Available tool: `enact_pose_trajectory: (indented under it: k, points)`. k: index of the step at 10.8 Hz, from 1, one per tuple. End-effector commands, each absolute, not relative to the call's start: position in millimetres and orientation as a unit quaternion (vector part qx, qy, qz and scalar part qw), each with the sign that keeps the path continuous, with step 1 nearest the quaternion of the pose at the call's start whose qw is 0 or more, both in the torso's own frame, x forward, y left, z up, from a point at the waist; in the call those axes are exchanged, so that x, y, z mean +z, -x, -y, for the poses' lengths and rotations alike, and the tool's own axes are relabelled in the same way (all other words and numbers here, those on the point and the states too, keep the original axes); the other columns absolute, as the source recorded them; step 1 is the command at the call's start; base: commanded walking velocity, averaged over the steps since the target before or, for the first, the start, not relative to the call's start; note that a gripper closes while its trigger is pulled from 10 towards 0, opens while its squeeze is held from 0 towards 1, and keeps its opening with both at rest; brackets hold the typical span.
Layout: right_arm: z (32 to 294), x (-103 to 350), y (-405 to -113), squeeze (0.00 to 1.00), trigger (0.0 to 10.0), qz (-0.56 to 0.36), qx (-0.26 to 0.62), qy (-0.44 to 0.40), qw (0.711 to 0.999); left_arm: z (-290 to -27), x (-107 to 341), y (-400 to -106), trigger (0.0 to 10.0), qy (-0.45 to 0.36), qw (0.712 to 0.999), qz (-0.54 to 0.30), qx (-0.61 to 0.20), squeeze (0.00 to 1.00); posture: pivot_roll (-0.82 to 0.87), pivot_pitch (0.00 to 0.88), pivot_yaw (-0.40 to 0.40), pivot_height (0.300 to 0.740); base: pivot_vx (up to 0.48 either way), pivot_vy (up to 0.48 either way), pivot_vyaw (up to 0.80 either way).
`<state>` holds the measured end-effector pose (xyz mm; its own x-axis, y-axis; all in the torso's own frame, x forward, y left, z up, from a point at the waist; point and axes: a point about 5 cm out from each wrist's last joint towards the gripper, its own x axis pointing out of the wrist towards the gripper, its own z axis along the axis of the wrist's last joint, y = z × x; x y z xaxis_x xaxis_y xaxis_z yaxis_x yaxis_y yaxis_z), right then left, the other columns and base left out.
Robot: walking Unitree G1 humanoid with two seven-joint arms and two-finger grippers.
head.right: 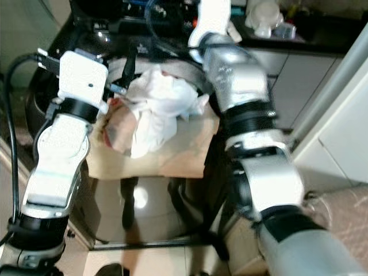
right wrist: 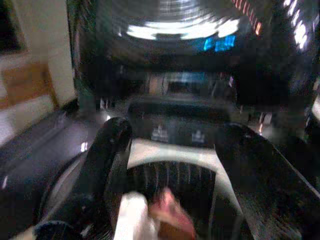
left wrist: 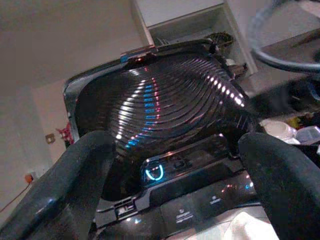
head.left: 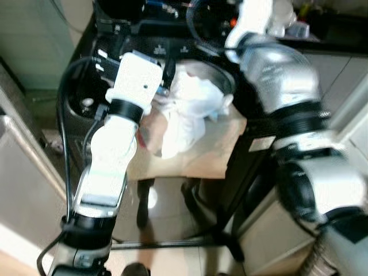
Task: Clothes washing
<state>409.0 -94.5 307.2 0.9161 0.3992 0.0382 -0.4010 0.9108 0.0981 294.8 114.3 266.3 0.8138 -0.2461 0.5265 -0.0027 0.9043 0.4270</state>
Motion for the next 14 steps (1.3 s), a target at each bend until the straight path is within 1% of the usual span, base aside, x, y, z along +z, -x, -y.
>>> enact_pose_trajectory:
  k: [1,2,3,4,5,6,7,8,9,10,11,12,13,14]
  points:
    - [96.6,294.4,-403.7,0.00,10.0,-0.035,0.238,-0.055,0.969,-114.0,268.4,-292.8,10.0,-0.211,0.928,0.301,-0.064,0.00,0.16,0.021,-0.073,0.740,0.000,0.000,0.00]
    - [98.2,290.1,-394.5,0.00,10.0,-0.060,0.264,-0.048,0.961,-113.5,268.1,-292.3,10.0,-0.211,0.928,0.300,-0.065,0.00,0.16,0.020,-0.073,0.740,0.000,0.000,0.00]
    - [106.0,284.5,-387.8,0.00,10.0,-0.081,0.265,-0.042,0.960,-114.0,268.3,-291.6,10.0,-0.211,0.928,0.299,-0.065,0.00,0.16,0.020,-0.075,0.740,0.000,0.000,0.00]
    - [106.6,279.8,-387.0,0.00,10.0,-0.096,0.270,-0.041,0.957,-113.9,268.1,-291.2,10.0,-0.211,0.929,0.298,-0.065,0.00,0.16,0.016,-0.078,0.740,0.000,0.000,0.00]
    - [95.8,268.6,-386.6,0.00,10.0,-0.121,0.292,-0.041,0.948,-113.0,267.8,-291.3,10.0,-0.209,0.929,0.298,-0.067,0.00,0.16,0.011,-0.079,0.740,0.000,0.000,0.00]
    - [83.9,245.2,-388.9,0.00,10.0,-0.165,0.302,-0.049,0.938,-112.0,268.4,-292.1,10.0,-0.208,0.929,0.299,-0.068,0.00,0.17,0.005,-0.080,0.740,0.000,0.000,0.00]
    - [73.3,217.8,-392.7,0.00,10.0,-0.204,0.290,-0.051,0.933,-111.6,269.0,-292.4,10.0,-0.208,0.929,0.299,-0.069,0.00,0.17,0.003,-0.081,0.740,0.000,0.000,0.00]
    - [66.4,199.8,-394.7,0.00,10.0,-0.227,0.273,-0.052,0.934,-111.5,269.2,-292.9,10.0,-0.208,0.929,0.298,-0.069,0.00,0.18,0.005,-0.079,0.740,0.000,0.000,0.00]
    - [57.7,179.8,-394.8,0.00,10.0,-0.239,0.253,-0.024,0.937,-110.9,268.8,-292.7,10.0,-0.207,0.929,0.298,-0.070,0.00,0.18,0.005,-0.079,0.740,0.000,0.000,0.00]
    - [50.4,172.8,-394.1,0.00,10.0,-0.231,0.252,-0.005,0.940,-110.9,268.7,-292.5,10.0,-0.208,0.929,0.297,-0.070,0.00,0.19,0.010,-0.080,0.740,0.000,0.000,0.00]
    - [45.2,170.4,-397.7,0.00,10.0,-0.173,0.214,0.071,0.959,-109.6,267.3,-291.8,10.0,-0.206,0.930,0.294,-0.080,0.00,0.19,0.010,-0.080,0.740,0.000,0.000,0.00]
    - [45.1,177.2,-401.8,0.00,10.0,-0.111,0.176,0.146,0.967,-104.4,251.5,-289.5,10.0,-0.195,0.938,0.252,-0.138,0.00,0.21,0.016,-0.082,0.740,0.000,0.000,0.00]
    - [46.1,181.3,-403.5,0.00,10.0,-0.092,0.160,0.168,0.968,-102.6,236.1,-287.0,10.0,-0.184,0.944,0.210,-0.176,0.00,0.21,0.016,-0.082,0.740,0.000,0.000,0.00]
    - [52.6,187.7,-407.0,0.00,10.0,-0.070,0.126,0.176,0.974,-101.0,184.7,-280.3,10.0,-0.208,0.943,0.076,-0.247,0.00,0.21,0.016,-0.082,0.740,0.000,0.000,0.00]
